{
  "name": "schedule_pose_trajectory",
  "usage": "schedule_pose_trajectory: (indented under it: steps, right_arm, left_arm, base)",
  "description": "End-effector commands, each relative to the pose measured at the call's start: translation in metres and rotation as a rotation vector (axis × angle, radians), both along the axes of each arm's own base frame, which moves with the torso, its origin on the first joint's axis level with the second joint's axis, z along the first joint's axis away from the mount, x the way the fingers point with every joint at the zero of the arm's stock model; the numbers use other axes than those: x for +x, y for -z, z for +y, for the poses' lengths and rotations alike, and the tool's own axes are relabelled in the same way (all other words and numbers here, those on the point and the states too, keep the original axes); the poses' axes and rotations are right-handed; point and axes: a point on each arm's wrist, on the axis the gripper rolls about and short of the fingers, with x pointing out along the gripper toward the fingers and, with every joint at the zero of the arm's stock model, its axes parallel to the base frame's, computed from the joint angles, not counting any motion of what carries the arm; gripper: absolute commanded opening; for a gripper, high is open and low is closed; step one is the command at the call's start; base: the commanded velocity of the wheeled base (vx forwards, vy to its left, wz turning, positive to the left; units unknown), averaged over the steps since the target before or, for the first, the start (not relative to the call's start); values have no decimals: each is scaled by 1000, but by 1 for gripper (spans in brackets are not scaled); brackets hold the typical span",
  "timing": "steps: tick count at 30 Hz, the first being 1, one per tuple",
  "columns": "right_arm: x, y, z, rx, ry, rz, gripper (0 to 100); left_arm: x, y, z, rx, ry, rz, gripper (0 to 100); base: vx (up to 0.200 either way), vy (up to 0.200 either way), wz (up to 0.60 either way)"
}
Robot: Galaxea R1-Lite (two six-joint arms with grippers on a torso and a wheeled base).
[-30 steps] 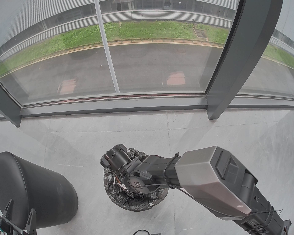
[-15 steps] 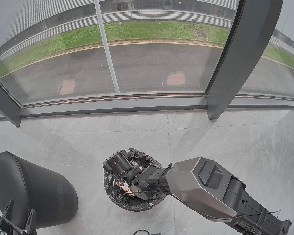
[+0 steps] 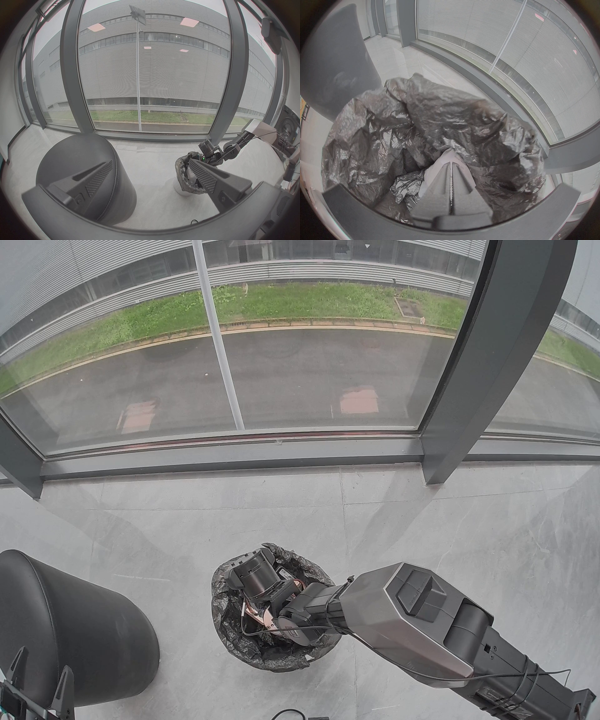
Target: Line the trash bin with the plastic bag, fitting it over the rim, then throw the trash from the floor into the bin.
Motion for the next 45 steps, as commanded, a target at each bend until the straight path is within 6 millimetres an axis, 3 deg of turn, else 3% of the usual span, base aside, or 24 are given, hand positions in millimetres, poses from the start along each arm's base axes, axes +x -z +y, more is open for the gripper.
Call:
schedule_pose_trajectory:
  steps: [1,28,45]
  right_arm:
    - [0,15,-1,-18,1,15,0]
    - [8,28,-4,-4,3,-5,0]
    - [13,50,-12,-37,23,19,0]
  left_arm:
    - [0,5,0,-1,1,2,100]
    - [0,5,0,-1,1,2,100]
    - [0,5,0,-1,-1,0,100]
  base:
    - [0,0,0]
    - [0,0,0]
    - [0,0,0]
